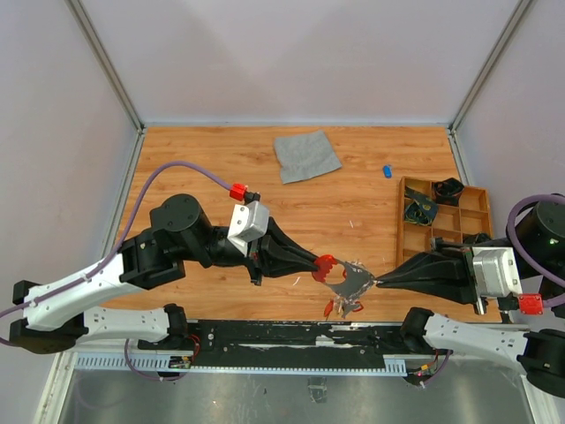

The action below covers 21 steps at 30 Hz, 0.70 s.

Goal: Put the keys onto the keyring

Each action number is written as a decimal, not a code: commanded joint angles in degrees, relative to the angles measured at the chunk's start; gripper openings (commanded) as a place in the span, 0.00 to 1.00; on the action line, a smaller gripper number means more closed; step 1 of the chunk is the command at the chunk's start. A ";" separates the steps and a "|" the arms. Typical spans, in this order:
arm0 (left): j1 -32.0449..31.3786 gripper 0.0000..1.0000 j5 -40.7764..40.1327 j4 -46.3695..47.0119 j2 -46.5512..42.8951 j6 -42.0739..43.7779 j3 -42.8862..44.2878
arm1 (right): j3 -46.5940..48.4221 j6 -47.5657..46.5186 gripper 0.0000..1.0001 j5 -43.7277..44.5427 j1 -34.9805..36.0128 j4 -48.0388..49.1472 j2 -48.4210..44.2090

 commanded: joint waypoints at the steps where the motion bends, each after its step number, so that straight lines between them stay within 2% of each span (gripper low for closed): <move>1: 0.26 0.00 -2.05 2.60 0.76 0.63 3.66 | 1.08 -1.58 0.00 -2.19 -0.34 -6.17 1.94; 12: 1.96 0.01 0.05 1.05 2.80 -0.64 5.40 | 0.85 -0.48 0.00 -8.44 -0.30 -6.39 3.02; 21: 2.36 0.01 0.72 0.99 4.18 -1.13 5.82 | -5.04 5.69 0.00 -13.27 -0.30 4.92 0.41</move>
